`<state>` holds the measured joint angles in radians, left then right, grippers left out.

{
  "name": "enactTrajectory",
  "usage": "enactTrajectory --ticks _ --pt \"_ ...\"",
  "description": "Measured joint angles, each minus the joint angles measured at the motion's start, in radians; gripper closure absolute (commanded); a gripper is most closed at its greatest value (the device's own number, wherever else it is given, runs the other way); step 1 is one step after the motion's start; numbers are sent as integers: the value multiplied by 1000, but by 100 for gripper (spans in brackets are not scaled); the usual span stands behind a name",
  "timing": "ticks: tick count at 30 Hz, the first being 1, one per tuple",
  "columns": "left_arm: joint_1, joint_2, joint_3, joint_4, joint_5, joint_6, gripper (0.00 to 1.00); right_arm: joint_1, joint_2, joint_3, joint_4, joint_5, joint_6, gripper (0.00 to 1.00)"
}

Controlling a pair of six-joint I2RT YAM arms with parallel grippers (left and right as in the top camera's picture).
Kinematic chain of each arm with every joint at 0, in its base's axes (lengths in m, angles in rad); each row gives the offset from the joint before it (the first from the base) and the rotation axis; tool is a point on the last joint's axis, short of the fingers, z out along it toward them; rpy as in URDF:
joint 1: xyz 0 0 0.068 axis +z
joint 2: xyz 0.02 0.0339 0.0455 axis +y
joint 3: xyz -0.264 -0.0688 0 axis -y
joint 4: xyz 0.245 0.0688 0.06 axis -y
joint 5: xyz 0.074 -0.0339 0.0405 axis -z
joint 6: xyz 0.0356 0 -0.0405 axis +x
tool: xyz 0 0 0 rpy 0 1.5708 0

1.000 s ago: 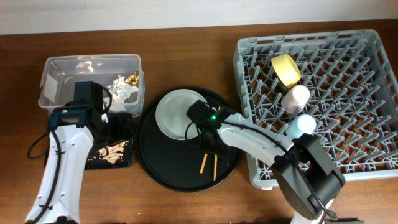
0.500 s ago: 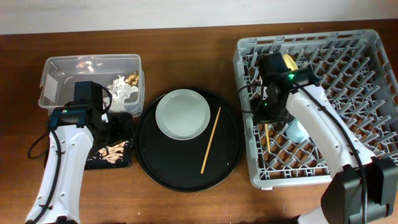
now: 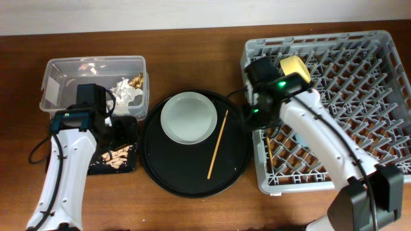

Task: Sort waste into correct bins and load items into the dishwasher rack
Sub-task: 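Grasp the second chopstick with the right gripper and place it in the rack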

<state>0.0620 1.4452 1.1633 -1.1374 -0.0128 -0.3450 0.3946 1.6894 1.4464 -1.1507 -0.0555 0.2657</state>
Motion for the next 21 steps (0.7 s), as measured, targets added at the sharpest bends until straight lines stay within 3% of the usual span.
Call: enactTrajectory --ticks 7,16,21 --pt "0 0 0 0 0 0 1 250 97 2 97 -17 180 47" --pt "0 0 0 0 0 0 1 289 361 3 106 1 329 48" --pt "0 0 0 1 0 0 1 289 396 3 117 0 336 61"
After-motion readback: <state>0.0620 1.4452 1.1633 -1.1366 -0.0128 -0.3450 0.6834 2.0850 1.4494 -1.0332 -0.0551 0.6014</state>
